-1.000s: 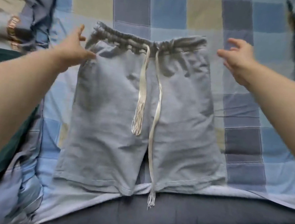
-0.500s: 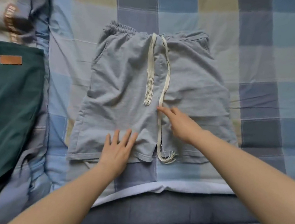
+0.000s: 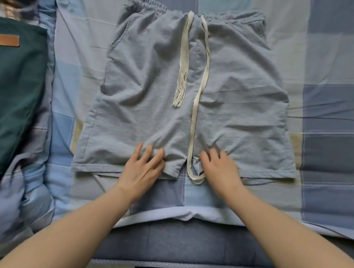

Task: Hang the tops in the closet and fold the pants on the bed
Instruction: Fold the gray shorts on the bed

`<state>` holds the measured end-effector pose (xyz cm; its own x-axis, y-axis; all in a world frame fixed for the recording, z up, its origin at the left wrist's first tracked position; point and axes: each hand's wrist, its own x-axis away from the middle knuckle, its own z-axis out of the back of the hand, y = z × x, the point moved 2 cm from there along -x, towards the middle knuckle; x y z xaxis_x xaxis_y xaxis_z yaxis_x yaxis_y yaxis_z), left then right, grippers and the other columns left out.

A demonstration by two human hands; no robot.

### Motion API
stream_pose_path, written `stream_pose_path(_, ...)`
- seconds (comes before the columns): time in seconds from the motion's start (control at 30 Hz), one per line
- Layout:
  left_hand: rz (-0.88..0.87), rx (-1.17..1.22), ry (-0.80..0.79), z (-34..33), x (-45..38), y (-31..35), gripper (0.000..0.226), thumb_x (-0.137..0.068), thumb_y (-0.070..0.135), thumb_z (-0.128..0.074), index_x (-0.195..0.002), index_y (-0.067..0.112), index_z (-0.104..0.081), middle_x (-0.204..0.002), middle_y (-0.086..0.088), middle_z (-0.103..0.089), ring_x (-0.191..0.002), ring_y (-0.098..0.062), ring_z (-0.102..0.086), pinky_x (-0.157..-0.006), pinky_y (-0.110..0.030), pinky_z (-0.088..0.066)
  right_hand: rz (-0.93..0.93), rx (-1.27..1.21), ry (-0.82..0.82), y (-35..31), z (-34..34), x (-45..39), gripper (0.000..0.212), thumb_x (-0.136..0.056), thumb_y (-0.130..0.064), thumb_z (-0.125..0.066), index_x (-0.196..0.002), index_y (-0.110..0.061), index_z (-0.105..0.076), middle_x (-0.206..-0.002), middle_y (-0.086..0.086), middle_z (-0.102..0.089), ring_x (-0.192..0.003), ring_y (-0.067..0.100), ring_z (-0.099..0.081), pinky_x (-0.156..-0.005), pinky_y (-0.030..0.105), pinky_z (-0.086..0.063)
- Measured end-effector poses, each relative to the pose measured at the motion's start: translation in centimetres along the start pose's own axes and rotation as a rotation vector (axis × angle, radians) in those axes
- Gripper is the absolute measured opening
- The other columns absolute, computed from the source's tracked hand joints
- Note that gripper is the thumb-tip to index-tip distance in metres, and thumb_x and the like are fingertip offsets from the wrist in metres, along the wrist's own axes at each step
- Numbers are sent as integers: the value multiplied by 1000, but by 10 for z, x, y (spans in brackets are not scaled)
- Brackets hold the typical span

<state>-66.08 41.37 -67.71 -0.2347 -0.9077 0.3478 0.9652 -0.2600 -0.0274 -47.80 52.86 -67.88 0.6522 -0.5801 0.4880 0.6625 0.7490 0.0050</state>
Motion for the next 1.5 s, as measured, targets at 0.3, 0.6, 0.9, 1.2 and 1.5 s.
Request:
stream_pose_path(0.3,-162,369,51,-1,30,46,17,-73,25,-66,-89,20,-68,-103,-2,-69,-84,-22,-65,-63,-26,-51,246,-242,-130,-6,-7,68,22,-79,-10,-61,-100,-9,-55,-100,12,-54,-85,32,-58,-63,39,-46)
stream_pose_path(0.6,610,1013,-108,8,21,72,16,-88,26,-62,-82,15,-52,-83,-2,-57,-81,-24,-57,-74,-38,-45,-701,-726,196,111,-33,100,40,-85,-6,-58,-125,0,-51,-120,25,-49,-110,43,-48,-96,47,-39)
stream_pose_path(0.9,1131,1442,137,19,-72,65,15,-89,25,-64,-86,11,-60,-80,-4,-63,-70,-18,-55,-67,-33,-46,-841,-1084,86,173,-51,69,23,-91,-21,-61,-103,-2,-63,-105,20,-67,-89,28,-59,-69,30,-39)
stream_pose_path(1.2,828,1589,77,72,-64,53,5,-96,18,-57,-97,13,-57,-67,-11,-68,-63,-27,-68,-75,-49,-56,-947,-564,17,168,-38,105,38,-83,-3,-52,-120,-5,-45,-123,23,-49,-109,44,-50,-87,46,-44)
stream_pose_path(1.5,268,1768,-724,111,-44,4,23,-96,7,-57,-116,-5,-57,-82,-15,-72,-61,-25,-69,-67,-25,-52,368,-423,81,32,80,-33,21,-88,-30,-61,-108,-22,-62,-103,6,-39,-85,21,-45,-59,32,-39)
